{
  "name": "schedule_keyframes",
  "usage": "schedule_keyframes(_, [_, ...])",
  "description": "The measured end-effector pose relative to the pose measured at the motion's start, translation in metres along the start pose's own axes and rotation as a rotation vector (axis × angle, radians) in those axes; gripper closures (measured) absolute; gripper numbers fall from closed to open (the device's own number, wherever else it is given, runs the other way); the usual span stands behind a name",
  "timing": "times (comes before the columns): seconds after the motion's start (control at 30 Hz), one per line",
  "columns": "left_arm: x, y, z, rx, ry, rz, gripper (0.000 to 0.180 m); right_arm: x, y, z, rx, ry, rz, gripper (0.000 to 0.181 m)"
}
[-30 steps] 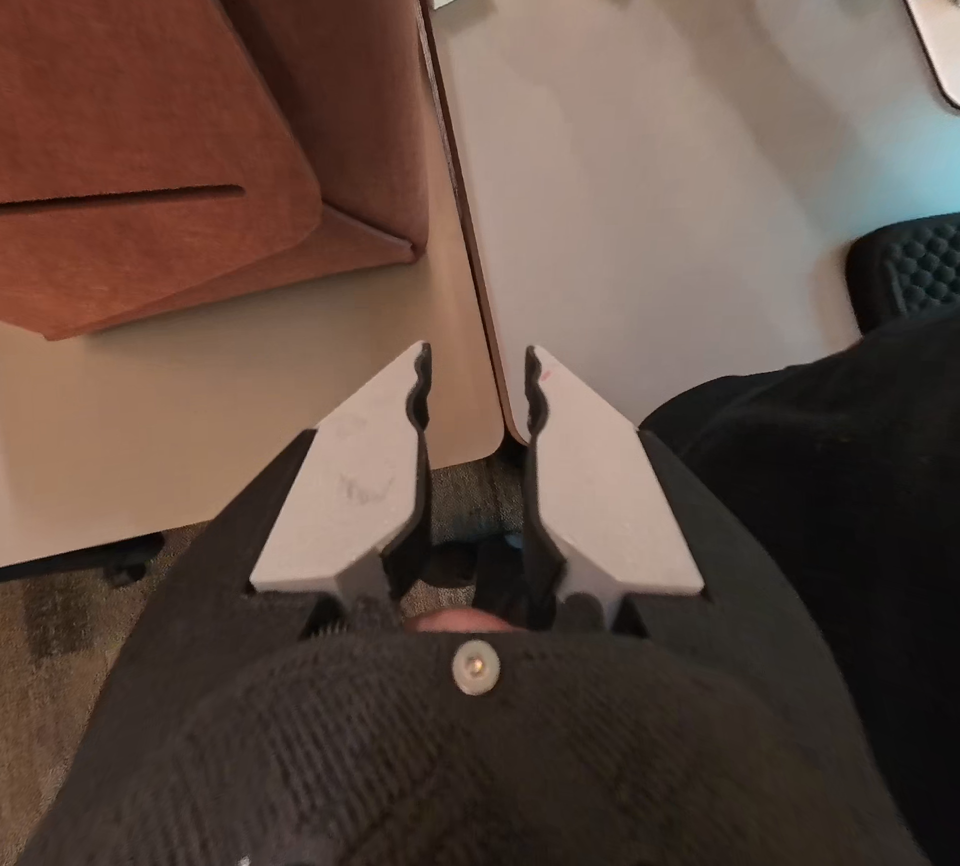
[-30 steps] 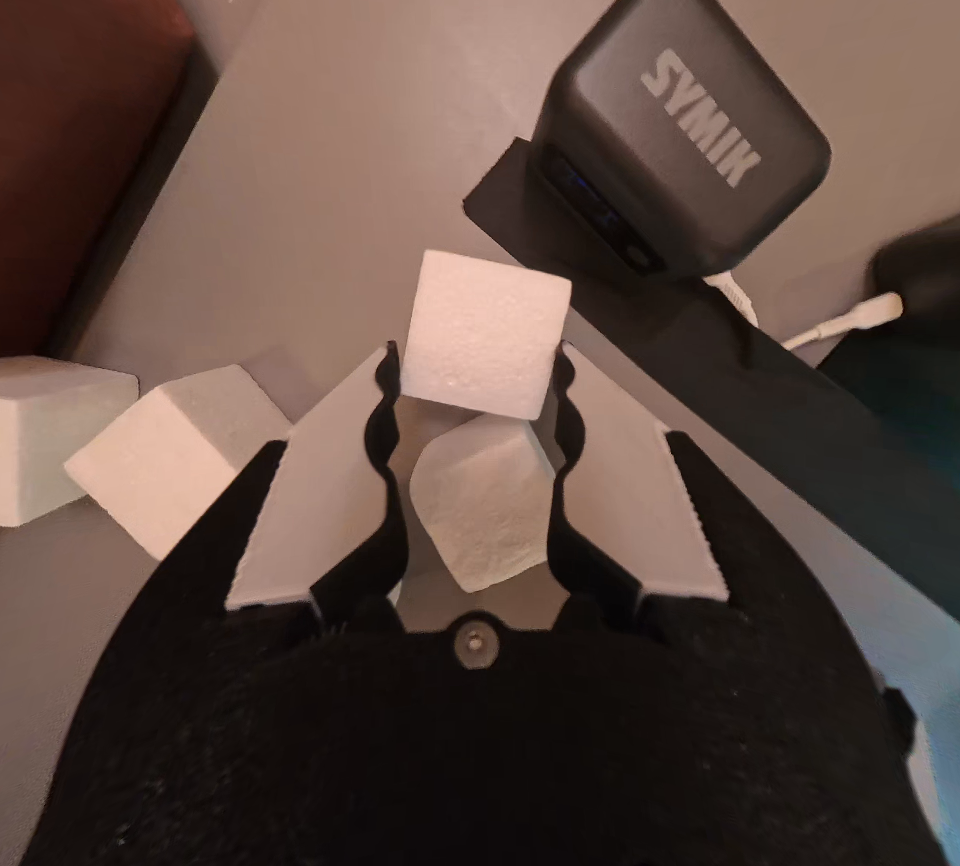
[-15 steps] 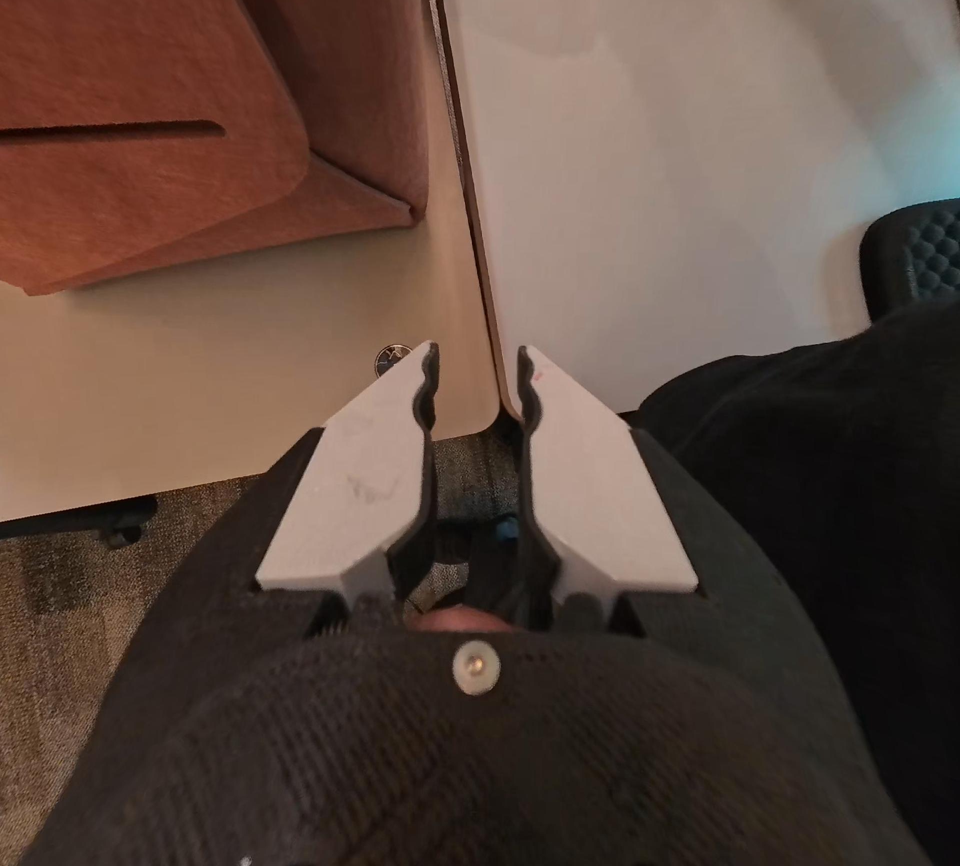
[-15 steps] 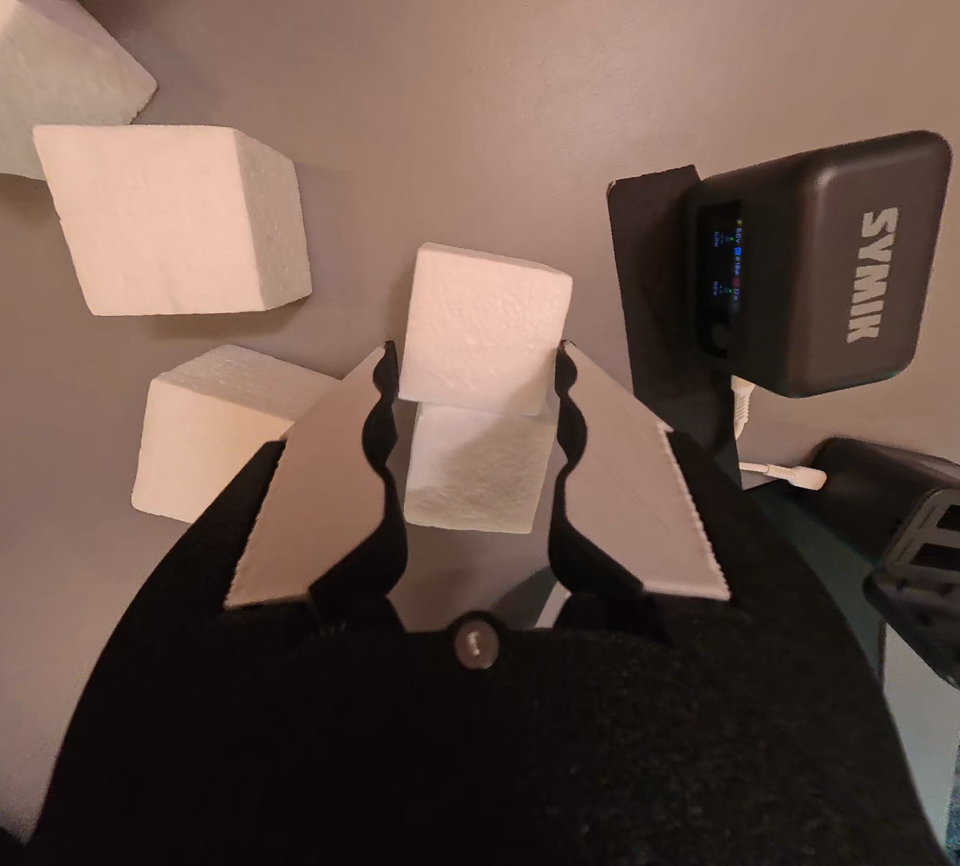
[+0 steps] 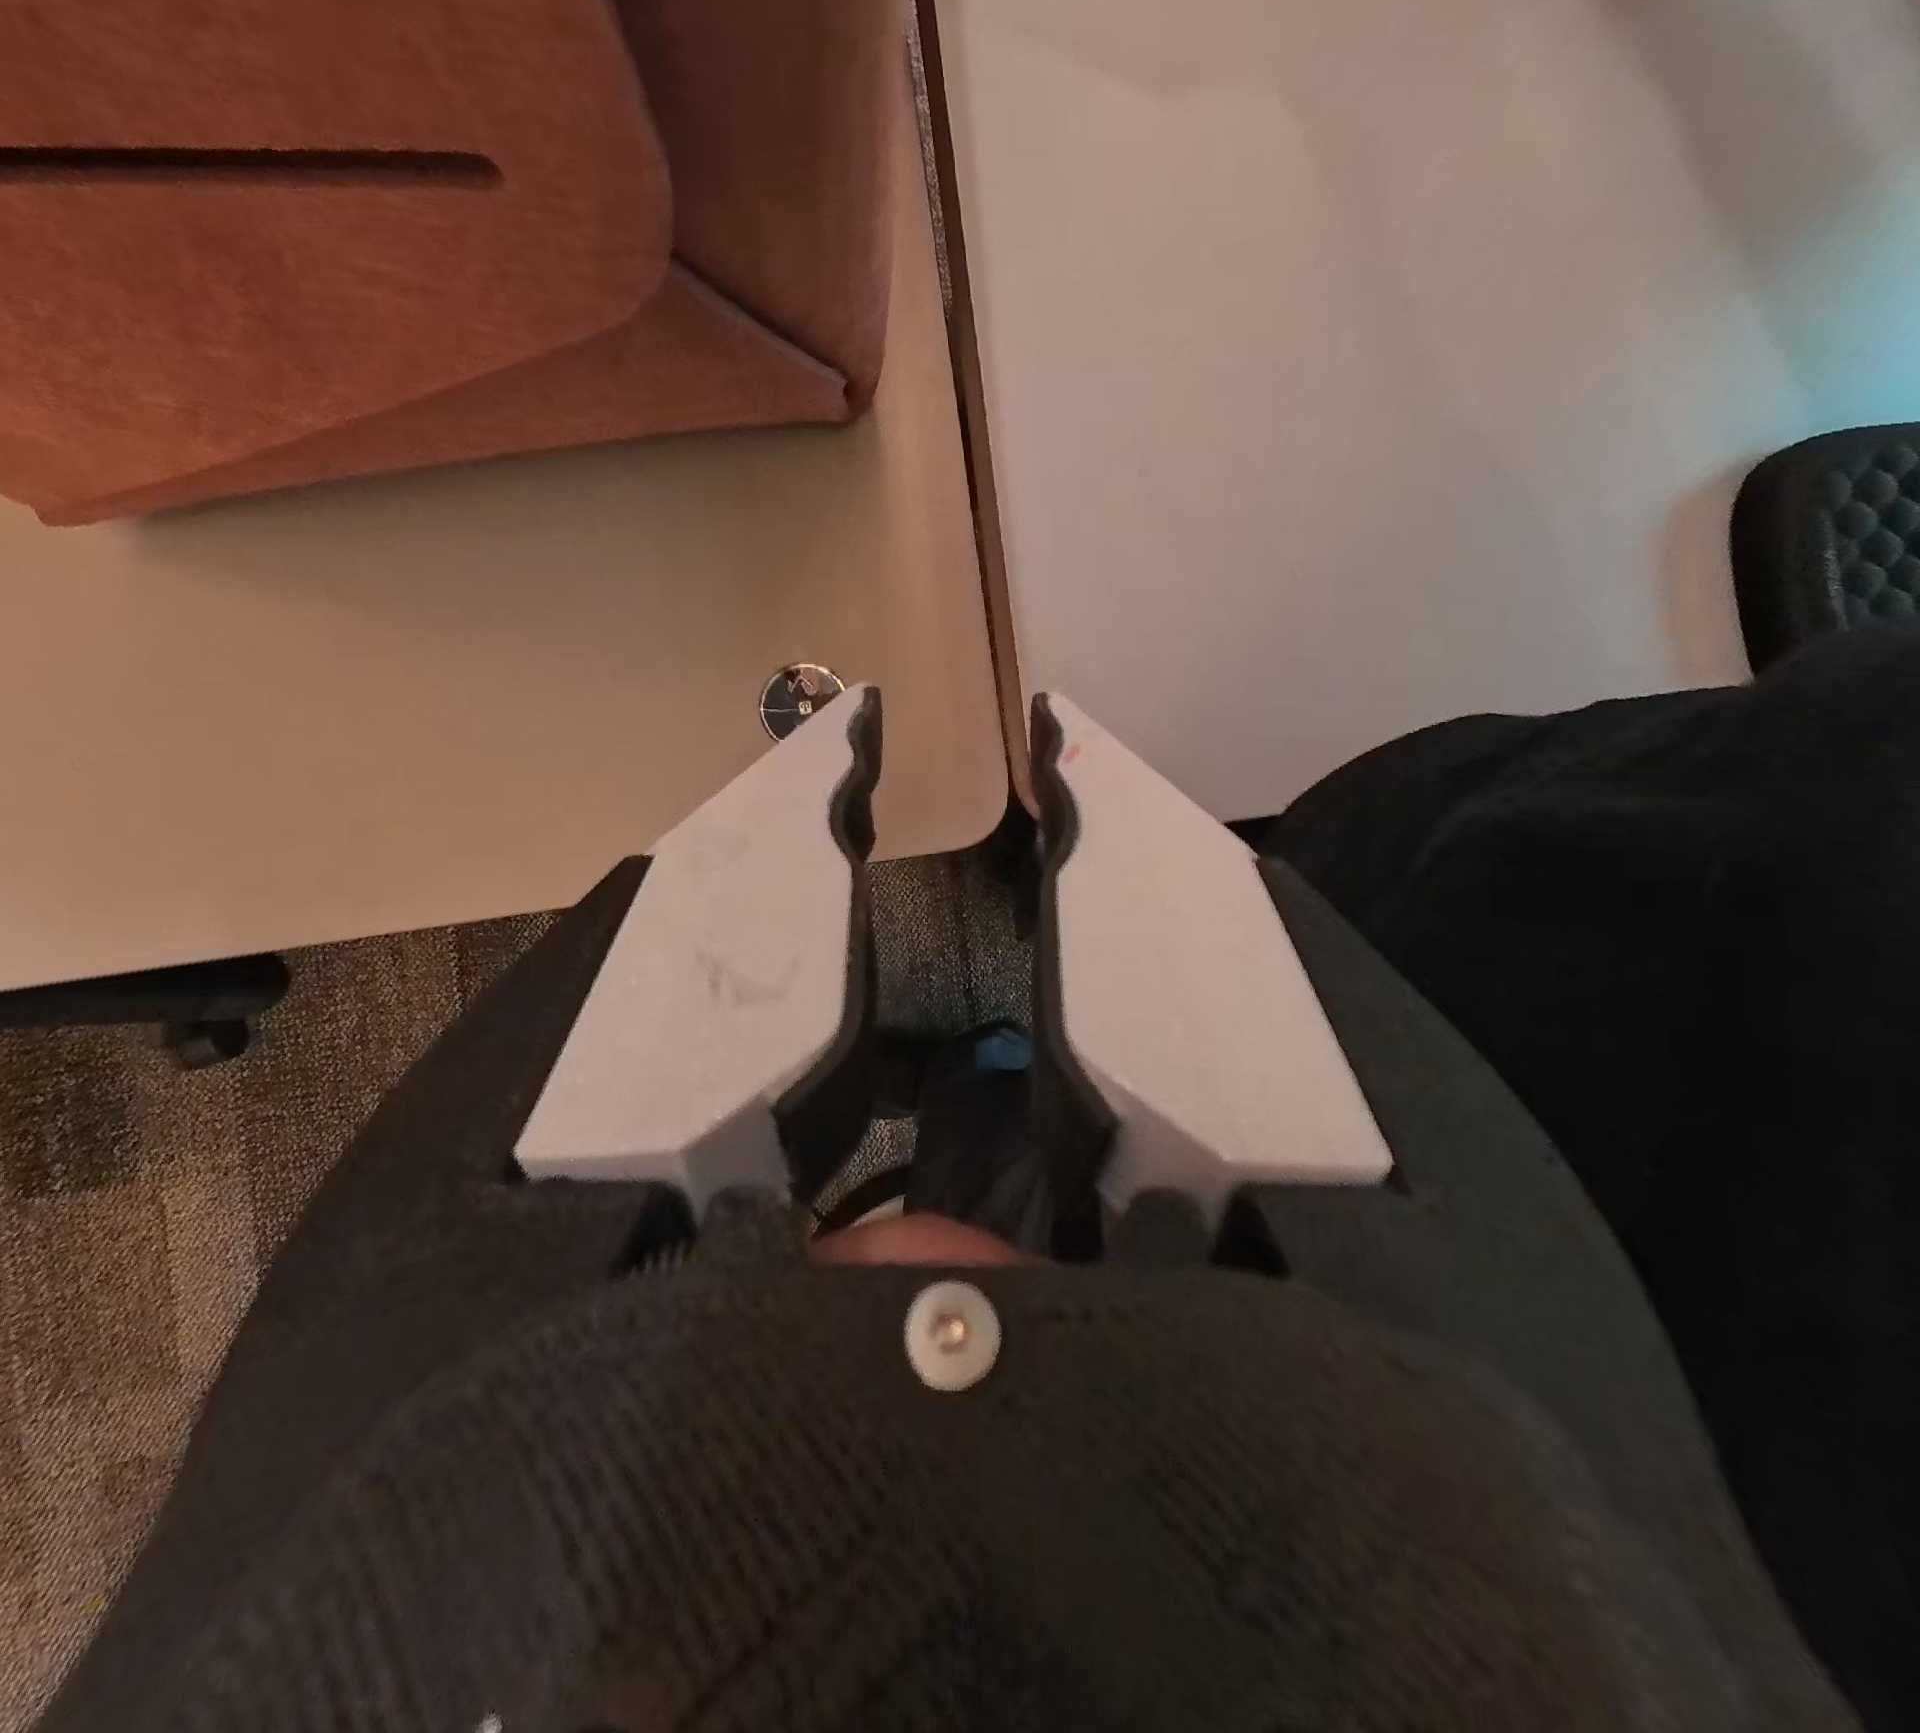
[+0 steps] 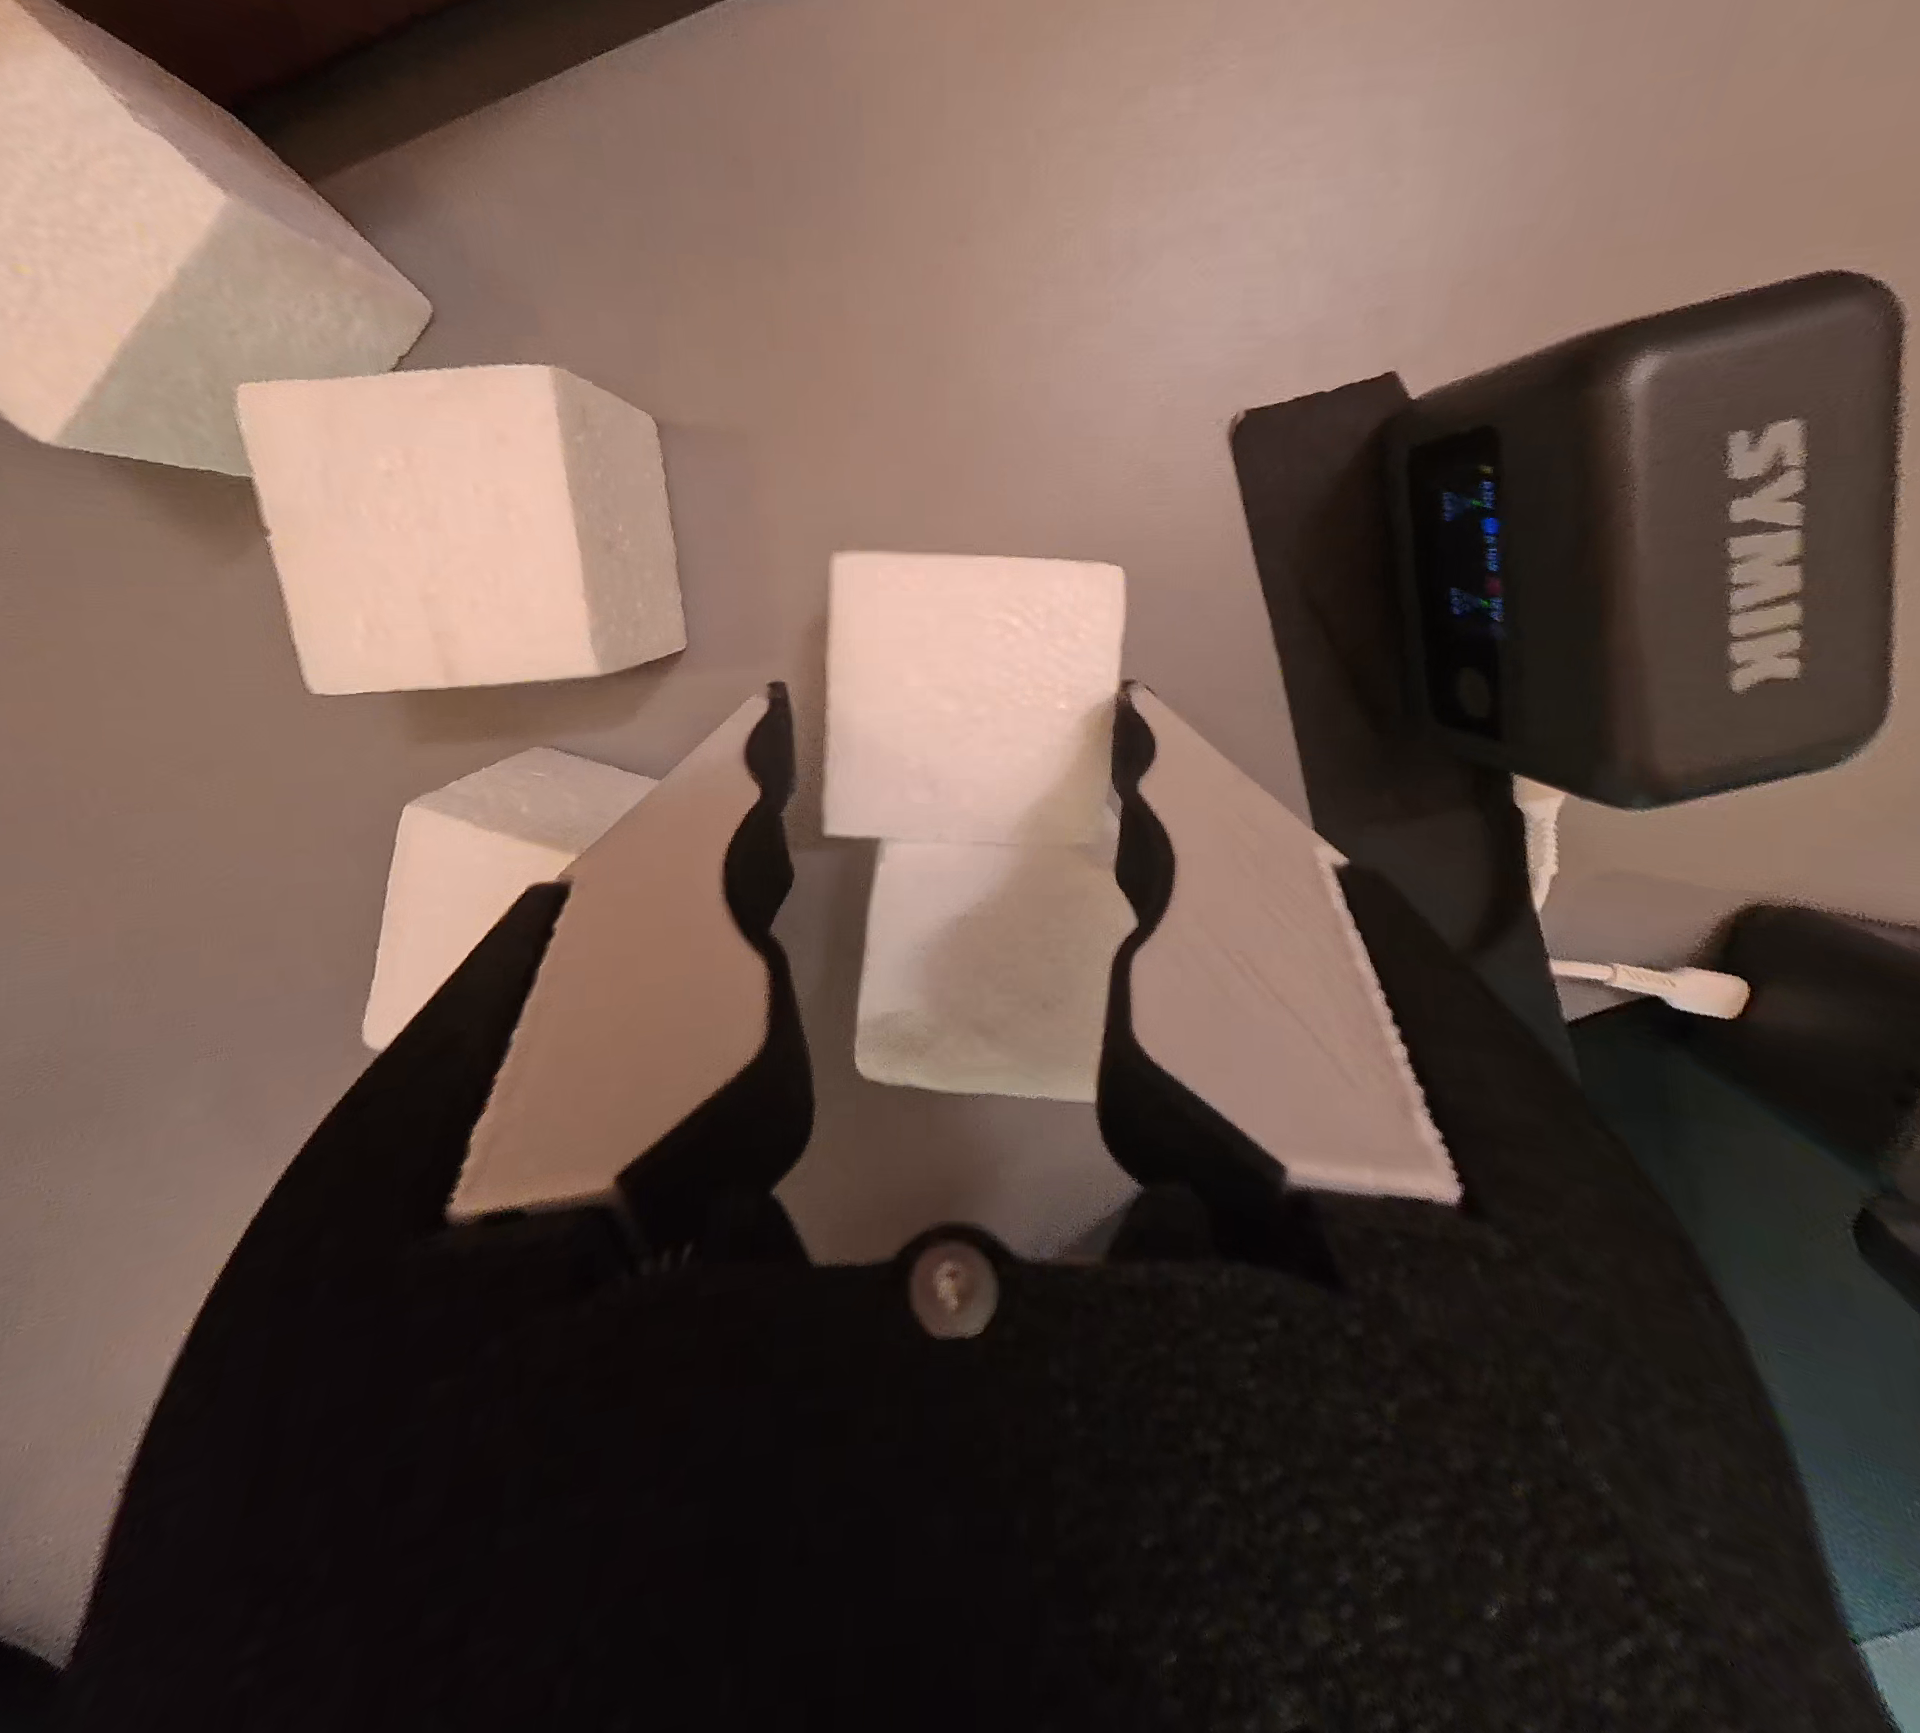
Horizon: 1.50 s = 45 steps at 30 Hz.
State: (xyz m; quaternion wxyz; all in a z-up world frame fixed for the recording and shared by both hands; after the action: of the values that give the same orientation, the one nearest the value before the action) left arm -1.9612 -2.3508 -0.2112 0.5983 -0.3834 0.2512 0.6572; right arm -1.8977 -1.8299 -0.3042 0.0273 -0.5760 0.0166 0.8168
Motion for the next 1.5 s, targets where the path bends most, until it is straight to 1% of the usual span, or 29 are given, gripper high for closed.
schedule_keyframes(0.03, [0.000, 0.000, 0.001, 0.003, 0.003, 0.000, 0.154, 0.003, 0.000, 0.000, -0.011, 0.018, -0.008, 0.125])
schedule_keyframes(0.07, [0.000, 0.001, 0.002, 0.006, 0.006, 0.002, 0.154, 0.002, 0.001, 0.002, -0.026, 0.016, -0.011, 0.125])
schedule_keyframes(0.27, [0.001, 0.003, 0.001, -0.018, 0.015, 0.010, 0.155, -0.050, -0.025, 0.023, -0.102, -0.110, -0.012, 0.125])
schedule_keyframes(0.33, [0.002, 0.003, 0.000, -0.033, 0.020, 0.008, 0.155, -0.070, -0.046, 0.031, -0.130, -0.118, -0.031, 0.125])
schedule_keyframes(0.43, [0.003, 0.002, 0.001, -0.032, 0.032, 0.015, 0.155, -0.082, -0.077, 0.042, -0.201, -0.037, -0.085, 0.125])
schedule_keyframes(0.53, [0.004, 0.002, 0.003, -0.032, 0.040, 0.025, 0.155, -0.077, -0.099, 0.051, -0.251, 0.039, -0.079, 0.125])
schedule_keyframes(0.63, [0.004, 0.002, 0.003, -0.040, 0.048, 0.042, 0.155, -0.069, -0.108, 0.058, -0.269, 0.076, -0.046, 0.125])
schedule_keyframes(0.77, [0.005, 0.002, 0.002, -0.065, 0.054, 0.054, 0.155, -0.056, -0.112, 0.057, -0.335, 0.118, -0.053, 0.125])
schedule_keyframes(0.87, [0.006, 0.000, 0.003, -0.069, 0.061, 0.058, 0.155, -0.046, -0.113, 0.050, -0.347, 0.139, -0.046, 0.125])
schedule_keyframes(1.07, [0.007, -0.003, 0.004, -0.061, 0.066, 0.062, 0.156, -0.043, -0.117, 0.045, -0.328, 0.102, -0.060, 0.124])
schedule_keyframes(1.17, [0.008, -0.004, 0.004, -0.059, 0.062, 0.058, 0.156, -0.053, -0.118, 0.042, -0.337, 0.099, -0.100, 0.118])
schedule_keyframes(1.23, [0.009, -0.004, 0.005, -0.057, 0.058, 0.051, 0.156, -0.066, -0.115, 0.043, -0.325, 0.063, -0.136, 0.115])
schedule_keyframes(1.3, [0.010, -0.004, 0.005, -0.056, 0.052, 0.044, 0.156, -0.082, -0.102, 0.046, -0.292, -0.011, -0.142, 0.115])
schedule_keyframes(1.33, [0.011, -0.005, 0.004, -0.057, 0.049, 0.038, 0.156, -0.089, -0.091, 0.048, -0.267, -0.058, -0.126, 0.117])
schedule_keyframes(1.4, [0.012, -0.005, 0.004, -0.056, 0.045, 0.029, 0.156, -0.094, -0.054, 0.049, -0.233, -0.135, -0.020, 0.117])
schedule_keyframes(1.43, [0.013, -0.006, 0.005, -0.053, 0.042, 0.025, 0.156, -0.091, -0.034, 0.048, -0.220, -0.149, 0.027, 0.117])
schedule_keyframes(1.5, [0.013, -0.006, 0.006, -0.043, 0.038, 0.015, 0.156, -0.075, 0.002, 0.044, -0.197, -0.121, 0.088, 0.116])
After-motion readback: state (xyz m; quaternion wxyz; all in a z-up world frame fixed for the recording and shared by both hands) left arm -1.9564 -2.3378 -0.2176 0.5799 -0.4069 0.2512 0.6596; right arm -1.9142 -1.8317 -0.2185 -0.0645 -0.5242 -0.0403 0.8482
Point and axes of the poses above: each gripper's, where its closed fingertips meet, x out along the fingers, z out of its top, y = z × x across the jaws, the point moved 7 cm from there along -x, back along the fingers
